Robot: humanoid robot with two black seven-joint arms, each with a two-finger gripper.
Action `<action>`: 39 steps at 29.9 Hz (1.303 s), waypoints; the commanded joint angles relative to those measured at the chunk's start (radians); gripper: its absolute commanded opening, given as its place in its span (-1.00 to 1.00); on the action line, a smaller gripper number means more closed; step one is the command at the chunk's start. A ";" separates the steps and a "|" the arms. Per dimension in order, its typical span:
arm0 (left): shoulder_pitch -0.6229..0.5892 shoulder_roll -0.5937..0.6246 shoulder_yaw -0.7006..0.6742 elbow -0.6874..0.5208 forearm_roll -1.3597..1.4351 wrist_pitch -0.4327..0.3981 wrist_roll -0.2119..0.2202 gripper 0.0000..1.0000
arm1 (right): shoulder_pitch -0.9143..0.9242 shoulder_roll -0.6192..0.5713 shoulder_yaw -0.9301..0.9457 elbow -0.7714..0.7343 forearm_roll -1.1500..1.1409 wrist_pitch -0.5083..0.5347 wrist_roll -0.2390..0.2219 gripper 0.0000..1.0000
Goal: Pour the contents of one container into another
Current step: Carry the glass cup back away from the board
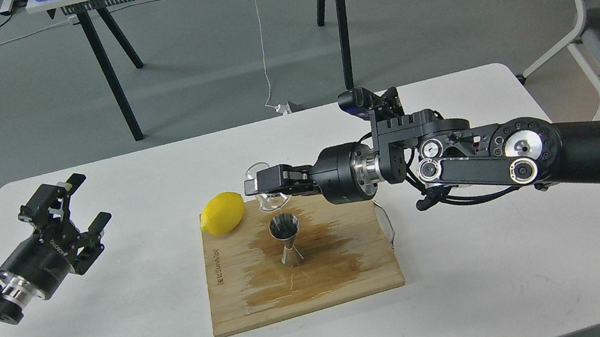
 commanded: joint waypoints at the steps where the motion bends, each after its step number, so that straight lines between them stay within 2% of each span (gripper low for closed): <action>1: 0.000 0.000 0.001 0.001 0.000 0.000 0.000 0.97 | -0.002 0.000 0.001 -0.001 0.004 -0.004 0.000 -0.46; 8: 0.000 0.000 0.000 0.001 0.000 0.000 0.000 0.97 | -0.005 0.002 0.015 -0.004 0.041 -0.012 -0.012 -0.46; 19: 0.000 0.000 0.000 0.001 0.000 0.000 0.000 0.97 | -0.140 0.003 0.178 -0.003 0.397 -0.016 -0.034 -0.47; 39: 0.000 -0.017 0.005 0.001 0.002 0.000 0.000 0.97 | -0.783 0.011 1.018 -0.098 1.000 -0.039 -0.046 -0.48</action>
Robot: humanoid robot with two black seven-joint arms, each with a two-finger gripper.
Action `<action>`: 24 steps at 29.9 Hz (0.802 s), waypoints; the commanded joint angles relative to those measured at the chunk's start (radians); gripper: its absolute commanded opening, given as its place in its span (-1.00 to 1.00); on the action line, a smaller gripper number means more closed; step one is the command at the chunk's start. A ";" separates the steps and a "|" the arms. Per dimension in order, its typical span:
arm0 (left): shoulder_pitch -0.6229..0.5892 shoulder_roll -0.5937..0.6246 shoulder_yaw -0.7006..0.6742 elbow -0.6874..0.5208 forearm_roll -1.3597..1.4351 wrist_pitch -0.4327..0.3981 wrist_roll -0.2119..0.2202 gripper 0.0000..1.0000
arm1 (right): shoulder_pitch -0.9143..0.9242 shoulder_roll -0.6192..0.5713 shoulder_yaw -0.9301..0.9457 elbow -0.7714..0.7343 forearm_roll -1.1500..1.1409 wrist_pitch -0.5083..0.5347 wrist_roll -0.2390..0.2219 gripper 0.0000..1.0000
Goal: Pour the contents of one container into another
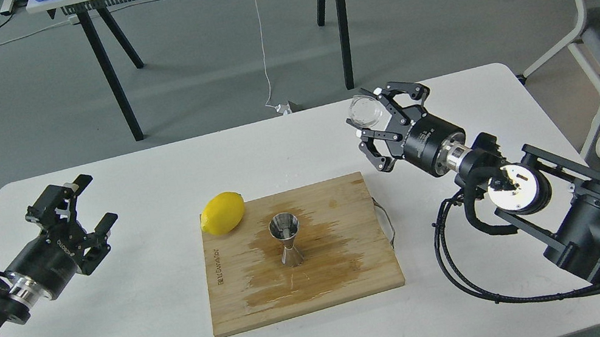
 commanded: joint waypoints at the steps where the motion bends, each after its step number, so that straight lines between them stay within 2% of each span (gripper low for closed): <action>1: 0.000 0.000 0.000 0.000 0.000 0.000 0.000 0.97 | -0.105 0.002 0.144 -0.014 0.107 -0.003 -0.001 -0.48; 6: 0.001 0.000 0.000 0.000 0.000 0.000 0.000 0.97 | -0.187 0.002 0.290 -0.065 0.260 -0.034 0.002 -0.49; 12: 0.014 0.000 0.000 0.000 0.000 0.000 0.000 0.97 | -0.233 0.002 0.405 -0.097 0.365 -0.129 0.001 -0.49; 24: 0.015 -0.006 0.000 0.000 0.000 0.000 0.000 0.97 | -0.231 0.033 0.416 -0.160 0.405 -0.309 0.001 -0.48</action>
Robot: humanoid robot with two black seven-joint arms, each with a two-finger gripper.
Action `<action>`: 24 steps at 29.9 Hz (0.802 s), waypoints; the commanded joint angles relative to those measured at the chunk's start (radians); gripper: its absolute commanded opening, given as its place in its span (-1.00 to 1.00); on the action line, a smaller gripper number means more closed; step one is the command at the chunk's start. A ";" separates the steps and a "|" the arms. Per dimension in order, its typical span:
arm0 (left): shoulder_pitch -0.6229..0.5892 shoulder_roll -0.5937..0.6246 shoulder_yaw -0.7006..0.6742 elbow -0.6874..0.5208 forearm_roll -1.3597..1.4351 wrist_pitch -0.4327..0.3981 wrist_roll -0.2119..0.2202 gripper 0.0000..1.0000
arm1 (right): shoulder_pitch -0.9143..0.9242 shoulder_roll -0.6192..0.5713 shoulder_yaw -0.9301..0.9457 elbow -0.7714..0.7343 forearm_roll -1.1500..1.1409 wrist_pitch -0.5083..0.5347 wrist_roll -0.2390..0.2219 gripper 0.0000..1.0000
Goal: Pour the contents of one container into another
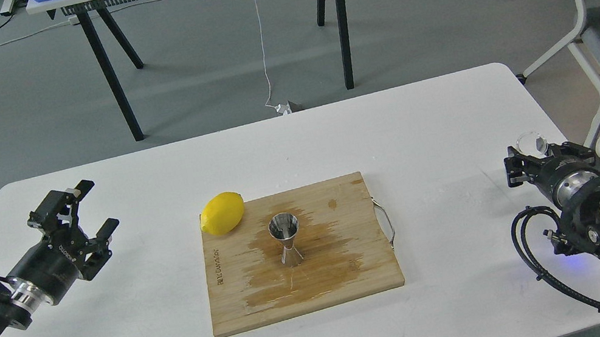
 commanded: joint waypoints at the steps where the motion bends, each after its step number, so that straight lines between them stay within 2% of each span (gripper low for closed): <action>1: 0.000 -0.007 0.000 0.000 0.001 0.000 0.000 0.97 | 0.007 0.022 -0.003 -0.014 0.001 -0.039 -0.001 -0.48; 8: -0.001 -0.011 0.000 0.002 0.001 0.000 0.000 0.97 | 0.018 0.042 -0.015 -0.012 0.001 -0.056 -0.006 -0.48; 14: 0.000 -0.011 0.000 0.002 0.001 0.000 0.000 0.97 | 0.041 0.051 -0.029 -0.014 -0.001 -0.056 -0.049 -0.48; 24: -0.001 -0.011 -0.002 0.002 0.001 0.000 0.000 0.97 | 0.049 0.062 -0.054 -0.014 -0.001 -0.056 -0.052 -0.46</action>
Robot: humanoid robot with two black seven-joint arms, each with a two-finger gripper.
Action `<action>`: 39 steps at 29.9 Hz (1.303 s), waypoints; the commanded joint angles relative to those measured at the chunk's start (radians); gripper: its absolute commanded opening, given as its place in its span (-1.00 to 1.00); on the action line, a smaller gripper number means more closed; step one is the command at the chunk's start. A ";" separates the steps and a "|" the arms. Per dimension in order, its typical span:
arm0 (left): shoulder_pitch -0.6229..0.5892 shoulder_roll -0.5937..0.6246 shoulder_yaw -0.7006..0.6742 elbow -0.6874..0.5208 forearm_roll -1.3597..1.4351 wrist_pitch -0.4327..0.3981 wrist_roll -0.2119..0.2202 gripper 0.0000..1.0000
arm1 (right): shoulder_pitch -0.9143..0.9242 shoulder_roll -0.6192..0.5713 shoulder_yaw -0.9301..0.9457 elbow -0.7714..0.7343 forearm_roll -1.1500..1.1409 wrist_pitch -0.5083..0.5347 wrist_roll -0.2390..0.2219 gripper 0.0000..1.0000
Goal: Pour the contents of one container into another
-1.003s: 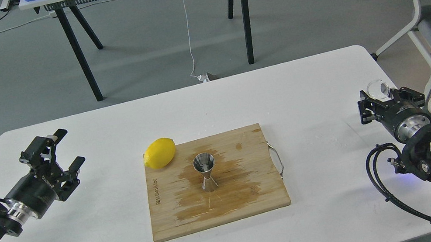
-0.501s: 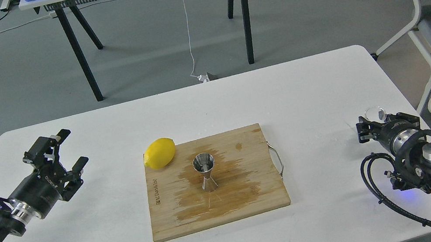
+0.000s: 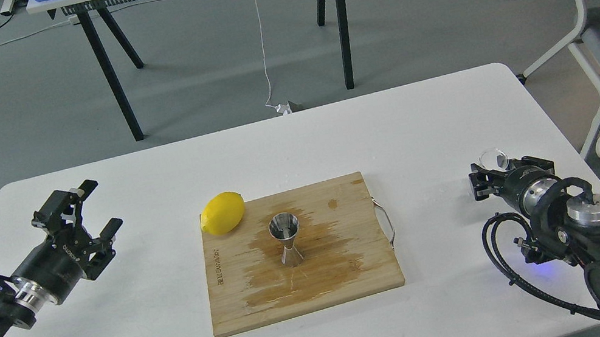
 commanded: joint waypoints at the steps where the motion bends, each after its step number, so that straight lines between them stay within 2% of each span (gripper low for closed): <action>1: -0.001 0.000 -0.001 0.000 0.000 0.000 0.000 0.97 | 0.000 0.000 -0.001 0.000 0.000 0.001 -0.001 -0.46; 39: -0.001 -0.002 0.001 0.000 0.000 0.000 0.000 0.97 | 0.000 0.008 0.000 -0.031 0.000 0.001 -0.004 -0.10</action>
